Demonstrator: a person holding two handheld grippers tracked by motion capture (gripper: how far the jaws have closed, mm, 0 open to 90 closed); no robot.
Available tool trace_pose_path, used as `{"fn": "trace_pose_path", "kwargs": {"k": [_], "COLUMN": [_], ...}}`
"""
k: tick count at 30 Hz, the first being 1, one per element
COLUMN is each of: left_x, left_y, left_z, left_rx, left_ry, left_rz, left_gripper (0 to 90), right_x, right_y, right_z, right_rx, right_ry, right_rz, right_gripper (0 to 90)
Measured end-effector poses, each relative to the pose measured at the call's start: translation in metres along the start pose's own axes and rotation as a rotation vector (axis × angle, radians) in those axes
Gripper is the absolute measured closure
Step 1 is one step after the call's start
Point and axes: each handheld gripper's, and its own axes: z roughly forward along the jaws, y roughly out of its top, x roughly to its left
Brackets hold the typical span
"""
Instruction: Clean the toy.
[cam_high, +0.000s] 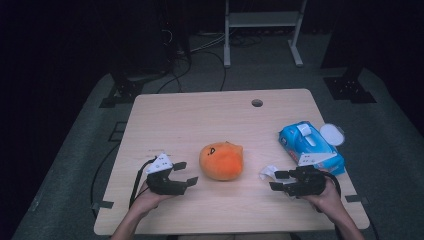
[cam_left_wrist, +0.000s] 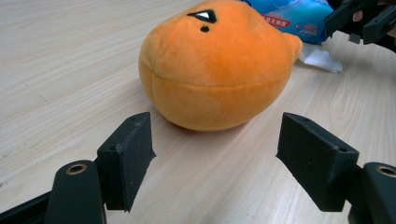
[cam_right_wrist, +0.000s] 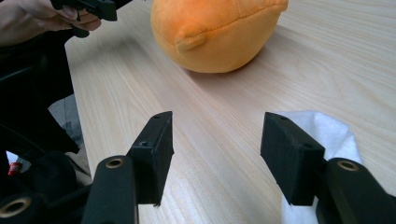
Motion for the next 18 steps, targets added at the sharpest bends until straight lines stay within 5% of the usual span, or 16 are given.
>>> {"fn": "trace_pose_path", "kwargs": {"k": [18], "left_x": [0.0], "left_y": [-0.013], "left_z": [-0.004], "left_rx": [0.007], "left_ry": [0.011], "left_rz": [-0.036], "left_gripper": [21.0], "right_x": [0.001], "right_y": [-0.002], "right_z": [0.001], "right_rx": [0.005], "right_ry": [0.005], "right_rz": [0.0], "right_gripper": [41.6]}}
